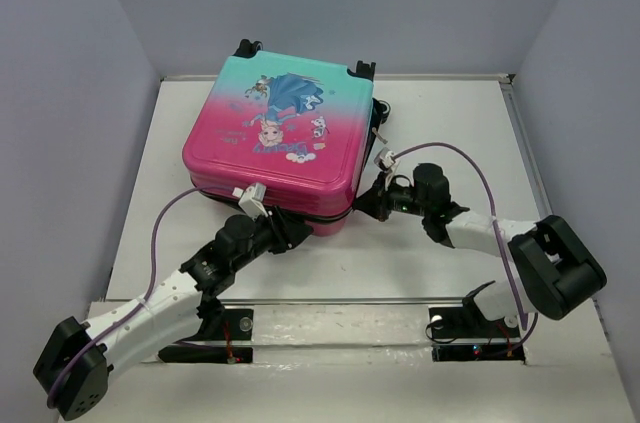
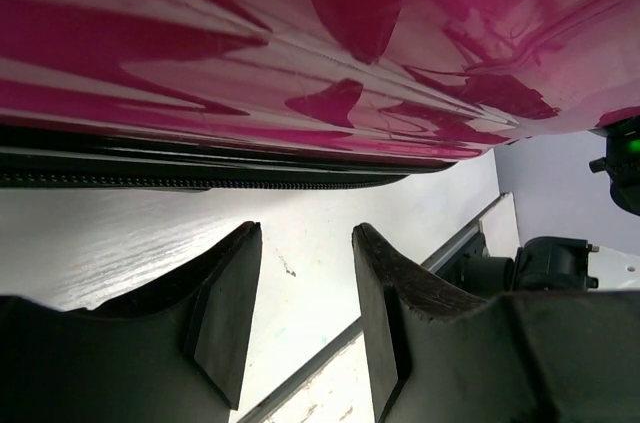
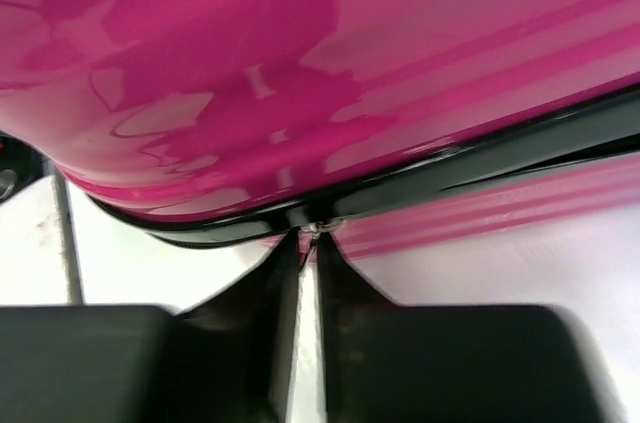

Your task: Pack the luggage

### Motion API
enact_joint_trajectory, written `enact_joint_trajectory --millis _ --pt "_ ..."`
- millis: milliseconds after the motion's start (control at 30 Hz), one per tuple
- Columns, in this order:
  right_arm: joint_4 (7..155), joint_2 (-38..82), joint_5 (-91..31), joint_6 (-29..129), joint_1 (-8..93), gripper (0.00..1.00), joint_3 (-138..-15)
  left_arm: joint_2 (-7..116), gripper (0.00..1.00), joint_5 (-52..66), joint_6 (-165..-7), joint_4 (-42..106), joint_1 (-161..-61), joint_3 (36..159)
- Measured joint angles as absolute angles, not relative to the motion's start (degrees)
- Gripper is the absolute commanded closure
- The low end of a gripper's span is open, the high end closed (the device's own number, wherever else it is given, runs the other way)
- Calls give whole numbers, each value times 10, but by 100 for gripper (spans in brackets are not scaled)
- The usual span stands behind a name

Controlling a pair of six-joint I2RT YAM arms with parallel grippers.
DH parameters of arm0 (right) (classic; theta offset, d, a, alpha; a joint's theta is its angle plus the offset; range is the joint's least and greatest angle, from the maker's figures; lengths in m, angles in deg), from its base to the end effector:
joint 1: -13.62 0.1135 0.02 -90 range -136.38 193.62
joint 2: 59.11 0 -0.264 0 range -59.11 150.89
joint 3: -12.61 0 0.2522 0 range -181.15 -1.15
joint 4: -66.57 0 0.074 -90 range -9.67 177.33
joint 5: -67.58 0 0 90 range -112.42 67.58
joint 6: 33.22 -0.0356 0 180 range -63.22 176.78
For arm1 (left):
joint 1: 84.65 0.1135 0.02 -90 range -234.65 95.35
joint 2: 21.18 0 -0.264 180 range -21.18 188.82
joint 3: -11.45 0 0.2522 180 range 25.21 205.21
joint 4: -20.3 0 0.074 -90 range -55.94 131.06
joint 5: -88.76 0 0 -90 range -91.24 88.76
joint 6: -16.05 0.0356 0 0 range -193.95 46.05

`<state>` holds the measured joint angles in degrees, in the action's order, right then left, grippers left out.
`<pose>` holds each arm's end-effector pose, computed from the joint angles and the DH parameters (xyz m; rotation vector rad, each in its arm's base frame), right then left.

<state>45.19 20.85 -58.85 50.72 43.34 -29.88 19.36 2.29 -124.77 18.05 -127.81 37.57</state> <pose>0.2264 0.1536 0.1916 -0.8333 1.7287 1.0139 0.1230 -0.1184 0.1992 -0.0822 1.9565 -1.1968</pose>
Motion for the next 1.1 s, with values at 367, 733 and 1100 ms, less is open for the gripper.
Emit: enact_joint_trajectory --millis 367,733,1100 --pt "463 149 -442 443 507 93 -264 263 48 -32 -1235 163 -1281 425" --pt "635 73 -133 367 700 93 -291 403 49 -9 -1178 94 -1296 503" --pt "648 240 -7 294 766 93 -435 286 14 -57 -1145 249 -1295 551"
